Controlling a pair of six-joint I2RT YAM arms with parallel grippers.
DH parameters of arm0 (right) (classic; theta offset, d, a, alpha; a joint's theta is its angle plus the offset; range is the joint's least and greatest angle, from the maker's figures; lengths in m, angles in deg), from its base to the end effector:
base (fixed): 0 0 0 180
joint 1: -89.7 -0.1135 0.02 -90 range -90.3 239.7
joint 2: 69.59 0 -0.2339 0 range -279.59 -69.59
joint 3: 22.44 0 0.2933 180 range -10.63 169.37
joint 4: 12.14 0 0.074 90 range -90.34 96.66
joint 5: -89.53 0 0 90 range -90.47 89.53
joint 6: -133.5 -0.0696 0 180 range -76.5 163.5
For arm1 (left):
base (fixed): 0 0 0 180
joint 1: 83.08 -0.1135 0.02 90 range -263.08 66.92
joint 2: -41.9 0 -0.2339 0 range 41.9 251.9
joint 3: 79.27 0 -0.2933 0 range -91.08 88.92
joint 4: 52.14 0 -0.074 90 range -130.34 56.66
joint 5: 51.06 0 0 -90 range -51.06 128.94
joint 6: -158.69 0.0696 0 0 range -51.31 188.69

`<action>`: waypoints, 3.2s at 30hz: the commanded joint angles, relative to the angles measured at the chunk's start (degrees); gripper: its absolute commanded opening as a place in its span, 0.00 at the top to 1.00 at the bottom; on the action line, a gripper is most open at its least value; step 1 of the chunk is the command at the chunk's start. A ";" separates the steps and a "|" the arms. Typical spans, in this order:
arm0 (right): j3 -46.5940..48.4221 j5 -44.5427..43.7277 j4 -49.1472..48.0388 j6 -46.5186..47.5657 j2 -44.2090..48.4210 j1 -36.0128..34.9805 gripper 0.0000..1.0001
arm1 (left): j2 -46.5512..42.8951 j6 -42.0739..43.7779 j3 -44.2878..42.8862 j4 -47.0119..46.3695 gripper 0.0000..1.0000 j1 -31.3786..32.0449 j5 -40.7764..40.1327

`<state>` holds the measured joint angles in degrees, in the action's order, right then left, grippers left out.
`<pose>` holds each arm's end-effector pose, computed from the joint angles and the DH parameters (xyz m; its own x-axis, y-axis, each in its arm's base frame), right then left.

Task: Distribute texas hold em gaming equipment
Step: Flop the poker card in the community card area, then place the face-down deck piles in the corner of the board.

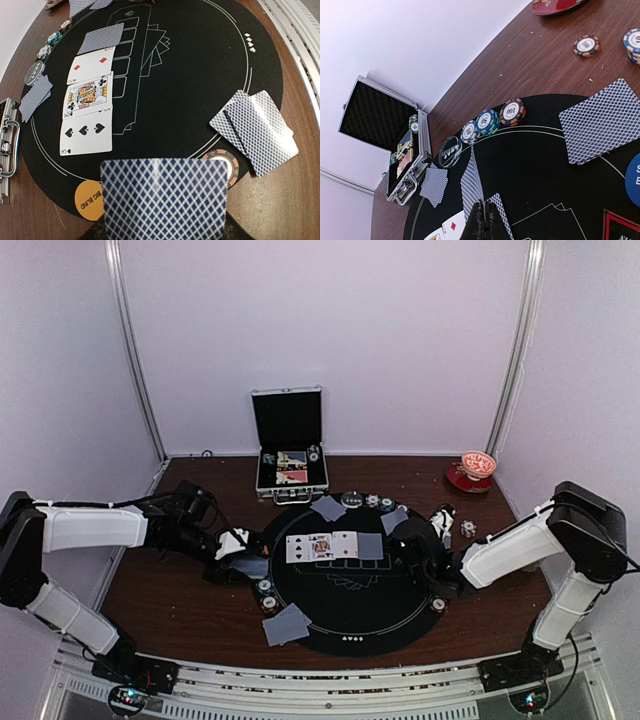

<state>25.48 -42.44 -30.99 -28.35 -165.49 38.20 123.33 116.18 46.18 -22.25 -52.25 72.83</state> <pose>0.2544 0.2451 0.0671 -0.3018 0.7556 -0.5814 0.2200 0.6486 0.7286 0.2540 -0.1968 0.1020 0.0217 0.6997 -0.7141 0.9943 0.0598 0.0888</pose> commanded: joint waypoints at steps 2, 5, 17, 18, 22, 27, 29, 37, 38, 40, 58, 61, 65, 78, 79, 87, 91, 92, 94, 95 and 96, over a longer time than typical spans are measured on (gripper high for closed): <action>-0.81 0.30 -3.81 -5.09 -2.90 1.59 1.00 | 0.22 0.41 -0.85 -1.00 0.44 0.12 1.29; -0.44 0.51 -3.76 -5.66 -4.16 2.11 1.00 | 0.31 0.37 -0.85 -0.98 0.44 0.13 1.33; 1.29 3.17 -3.63 -7.58 -9.42 2.99 1.00 | 0.22 0.40 -0.85 -0.87 0.44 0.13 1.24; 1.42 3.36 -3.68 -7.67 -9.66 3.09 1.00 | 0.22 0.40 -0.85 -0.88 0.44 0.13 1.20; 1.74 3.46 -2.84 -7.98 -10.23 3.19 1.00 | 0.13 0.34 -0.76 -0.96 0.44 0.17 1.25; 1.69 3.87 -2.22 -7.84 -10.03 3.19 0.90 | 0.31 0.44 -0.85 -0.97 0.44 0.14 1.23; 1.76 4.45 -2.01 -7.65 -9.98 3.25 0.86 | 0.31 0.36 -0.85 -0.95 0.44 0.12 1.22; 0.29 5.77 -1.10 -7.98 -8.46 2.98 0.72 | 0.09 0.36 -0.80 -0.91 0.44 0.17 1.20; -0.10 5.84 -1.32 -7.91 -8.16 2.84 0.71 | 0.13 0.40 -0.83 -0.93 0.44 0.18 1.23; -0.43 5.74 -1.11 -7.47 -7.28 2.56 0.69 | 0.26 0.29 -0.87 -0.95 0.44 0.12 1.24; 1.23 2.66 9.83 -5.20 -0.03 1.22 0.50 | 0.14 0.14 -0.94 -0.96 0.44 0.19 1.23; 1.15 1.90 10.96 -4.73 1.43 1.19 0.47 | 0.13 -0.01 -0.94 -1.14 0.44 0.12 1.04; 1.15 0.88 12.41 -3.12 4.07 1.18 0.36 | -0.04 -0.33 -0.85 -1.47 0.44 0.02 0.70; 8.54 9.76 24.33 17.69 13.07 0.19 0.02 | 1.67 -3.96 -3.06 -2.89 0.44 -1.30 -0.62; 9.04 10.77 25.88 18.84 13.81 0.06 0.01 | 1.63 -4.20 -3.71 -2.39 0.44 -1.10 -0.13; 8.78 14.74 35.88 25.28 26.44 -0.16 0.00 | 4.14 -7.79 -8.50 -1.24 0.44 9.86 -4.57; 8.49 12.94 42.09 28.25 32.51 0.20 0.00 | 8.52 -9.22 -12.57 -0.54 0.44 16.29 -6.79; 8.29 12.41 43.49 28.60 33.99 0.48 0.00 | 9.84 -9.72 -14.00 -0.25 0.44 18.09 -7.52; 7.29 11.52 45.49 28.98 36.94 1.05 0.00 | 12.03 -10.57 -16.30 0.18 0.44 21.45 -8.63; 6.58 11.08 46.11 29.25 38.40 1.44 0.00 | 12.96 -11.01 -17.39 0.14 0.44 23.33 -9.11; 5.85 10.71 46.62 29.36 40.06 1.93 0.00 | 13.89 -11.30 -18.51 0.15 0.44 24.79 -9.37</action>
<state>33.70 -29.11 8.75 -1.64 -130.10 38.74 134.43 107.54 32.37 -22.17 -32.67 65.97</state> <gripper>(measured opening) 0.997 0.562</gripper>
